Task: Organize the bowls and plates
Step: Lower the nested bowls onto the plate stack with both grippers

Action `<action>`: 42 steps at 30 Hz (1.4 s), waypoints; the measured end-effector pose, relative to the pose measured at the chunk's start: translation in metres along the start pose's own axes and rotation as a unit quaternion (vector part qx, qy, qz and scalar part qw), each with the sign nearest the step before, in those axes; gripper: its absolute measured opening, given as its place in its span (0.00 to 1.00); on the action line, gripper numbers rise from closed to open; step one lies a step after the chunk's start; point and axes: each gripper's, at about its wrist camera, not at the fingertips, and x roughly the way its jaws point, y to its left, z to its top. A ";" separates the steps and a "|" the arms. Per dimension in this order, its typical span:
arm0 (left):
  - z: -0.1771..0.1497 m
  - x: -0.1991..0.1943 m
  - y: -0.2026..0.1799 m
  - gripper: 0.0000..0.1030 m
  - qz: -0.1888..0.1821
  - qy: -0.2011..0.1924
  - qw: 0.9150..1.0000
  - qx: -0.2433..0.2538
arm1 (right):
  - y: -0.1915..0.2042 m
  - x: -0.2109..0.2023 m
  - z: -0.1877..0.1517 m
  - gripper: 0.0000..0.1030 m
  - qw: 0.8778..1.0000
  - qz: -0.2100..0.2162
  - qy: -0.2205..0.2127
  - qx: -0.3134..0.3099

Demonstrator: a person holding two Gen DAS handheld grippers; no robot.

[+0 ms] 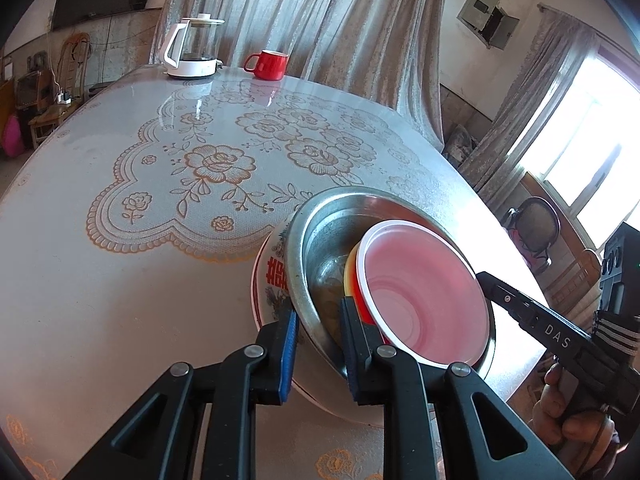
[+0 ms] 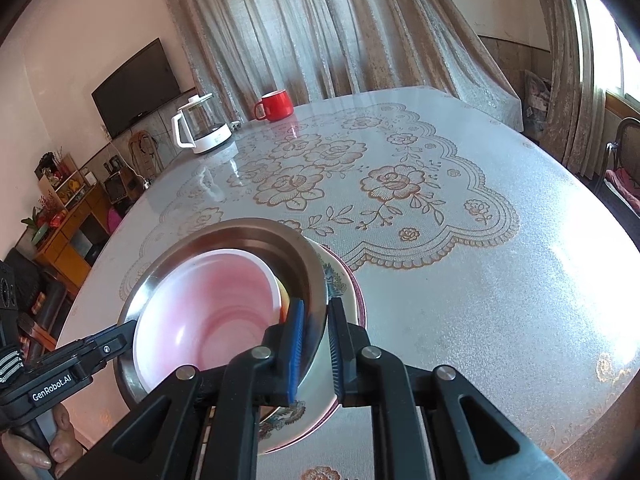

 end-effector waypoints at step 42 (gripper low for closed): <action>-0.008 -0.026 0.001 0.25 0.033 -0.041 0.998 0.016 | 0.006 -0.032 -0.022 0.23 0.998 0.058 -0.026 -0.028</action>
